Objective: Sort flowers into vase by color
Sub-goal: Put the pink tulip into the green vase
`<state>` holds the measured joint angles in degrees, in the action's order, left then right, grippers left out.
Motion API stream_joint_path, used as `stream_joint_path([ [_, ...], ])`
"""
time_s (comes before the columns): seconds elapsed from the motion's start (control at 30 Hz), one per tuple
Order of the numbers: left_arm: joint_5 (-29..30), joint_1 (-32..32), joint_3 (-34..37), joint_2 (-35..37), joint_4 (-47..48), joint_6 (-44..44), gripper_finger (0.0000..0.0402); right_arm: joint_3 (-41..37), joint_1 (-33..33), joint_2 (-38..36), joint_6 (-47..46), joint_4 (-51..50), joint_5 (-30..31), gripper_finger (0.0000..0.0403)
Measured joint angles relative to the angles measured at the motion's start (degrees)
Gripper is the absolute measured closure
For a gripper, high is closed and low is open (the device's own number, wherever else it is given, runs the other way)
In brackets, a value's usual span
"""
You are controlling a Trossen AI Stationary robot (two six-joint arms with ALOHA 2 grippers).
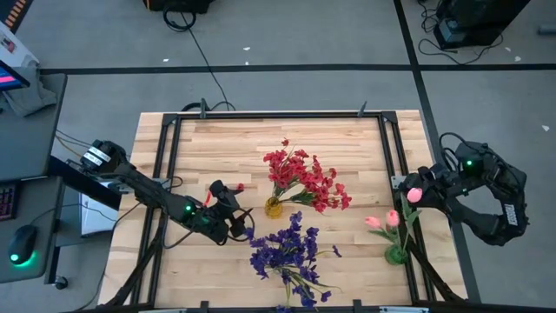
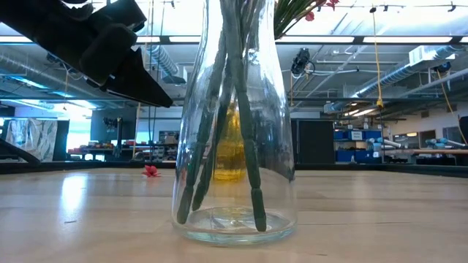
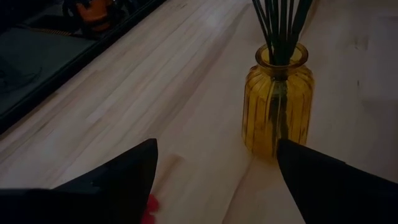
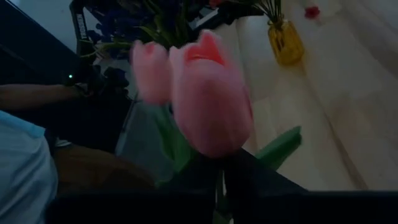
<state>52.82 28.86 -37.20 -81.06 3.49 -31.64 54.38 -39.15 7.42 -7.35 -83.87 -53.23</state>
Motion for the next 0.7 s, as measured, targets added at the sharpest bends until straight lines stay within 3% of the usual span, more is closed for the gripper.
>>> stream_joint_path([
  [0.3,0.01,0.00,-0.01,0.00,1.08,-0.02,0.0067,0.00,-0.09,0.02,1.81,-5.62,-2.67,0.0288],
  [0.47,0.02,0.00,0.00,0.00,1.61,-0.04,0.0067,0.43,0.15,0.00,2.48,-6.00,-4.31,0.0267],
  [0.7,0.02,0.00,0.00,0.00,1.63,-0.04,0.0067,2.73,1.05,-0.02,3.06,-6.10,-0.79,0.0246],
])
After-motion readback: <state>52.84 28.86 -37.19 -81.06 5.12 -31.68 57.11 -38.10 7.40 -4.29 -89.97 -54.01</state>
